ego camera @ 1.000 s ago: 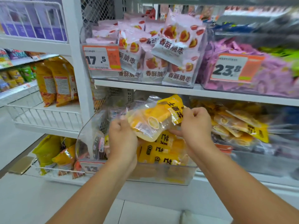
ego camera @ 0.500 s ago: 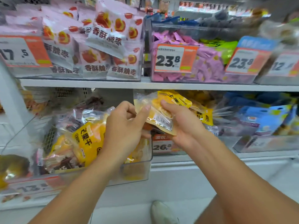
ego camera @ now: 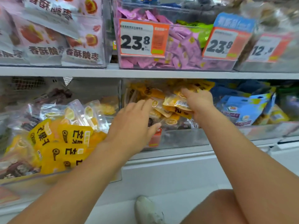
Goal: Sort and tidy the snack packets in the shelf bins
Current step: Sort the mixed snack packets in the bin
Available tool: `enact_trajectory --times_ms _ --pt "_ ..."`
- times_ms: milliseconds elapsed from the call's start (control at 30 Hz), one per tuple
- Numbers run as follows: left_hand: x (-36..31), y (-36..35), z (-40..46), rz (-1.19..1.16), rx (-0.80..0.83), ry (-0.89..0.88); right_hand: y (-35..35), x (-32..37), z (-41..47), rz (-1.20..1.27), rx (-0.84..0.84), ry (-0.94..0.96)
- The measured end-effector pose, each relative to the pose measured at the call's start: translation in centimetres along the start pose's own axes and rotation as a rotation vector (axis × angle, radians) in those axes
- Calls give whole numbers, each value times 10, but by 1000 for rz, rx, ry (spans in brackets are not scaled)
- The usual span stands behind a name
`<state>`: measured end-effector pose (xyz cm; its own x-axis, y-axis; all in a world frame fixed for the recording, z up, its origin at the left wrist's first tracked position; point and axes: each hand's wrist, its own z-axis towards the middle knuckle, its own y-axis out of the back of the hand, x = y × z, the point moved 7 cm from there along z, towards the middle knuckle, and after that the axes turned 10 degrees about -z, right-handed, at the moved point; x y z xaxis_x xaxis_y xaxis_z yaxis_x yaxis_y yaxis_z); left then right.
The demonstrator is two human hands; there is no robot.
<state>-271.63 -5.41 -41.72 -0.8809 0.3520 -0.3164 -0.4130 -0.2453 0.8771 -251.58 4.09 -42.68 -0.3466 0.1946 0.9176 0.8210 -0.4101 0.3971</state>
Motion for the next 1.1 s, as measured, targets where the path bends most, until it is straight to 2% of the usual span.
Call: enact_trajectory --times_ms 100,233,300,367,433,500,533,633,767,833,900,967,1033,1100 --pt "9 -4 6 192 20 27 -9 5 6 -269 -81 74" --pt "16 -5 7 132 45 5 -11 4 -10 -301 -83 88" --pt "17 -5 4 77 43 4 -5 8 -26 -352 -55 144" --pt "18 -4 1 40 20 -6 -3 11 -42 -442 -7 297" --pt "20 -4 -1 12 1 -22 -12 7 -54 -619 102 459" --pt "21 -3 -3 -8 0 -33 -28 -2 -57 -770 215 534" --pt "22 -3 -5 -20 3 -42 -33 -3 -54 -811 220 548" --pt "20 2 -12 -92 -3 -84 -40 10 -45 -916 115 589" --pt "23 39 -27 -164 -109 -123 -35 36 -77 -1087 -39 636" --pt "37 67 -40 -147 -205 -112 -36 57 -116 -992 -84 783" --pt "72 101 -57 -158 -360 4 -48 84 -162 -656 41 954" --pt "123 129 -82 -105 -461 192 -82 103 -208 -453 275 1133" --pt "186 136 -112 10 -343 412 -130 111 -241 -436 484 1263" --pt "233 127 -141 70 -80 566 -184 117 -260 -612 649 1309"
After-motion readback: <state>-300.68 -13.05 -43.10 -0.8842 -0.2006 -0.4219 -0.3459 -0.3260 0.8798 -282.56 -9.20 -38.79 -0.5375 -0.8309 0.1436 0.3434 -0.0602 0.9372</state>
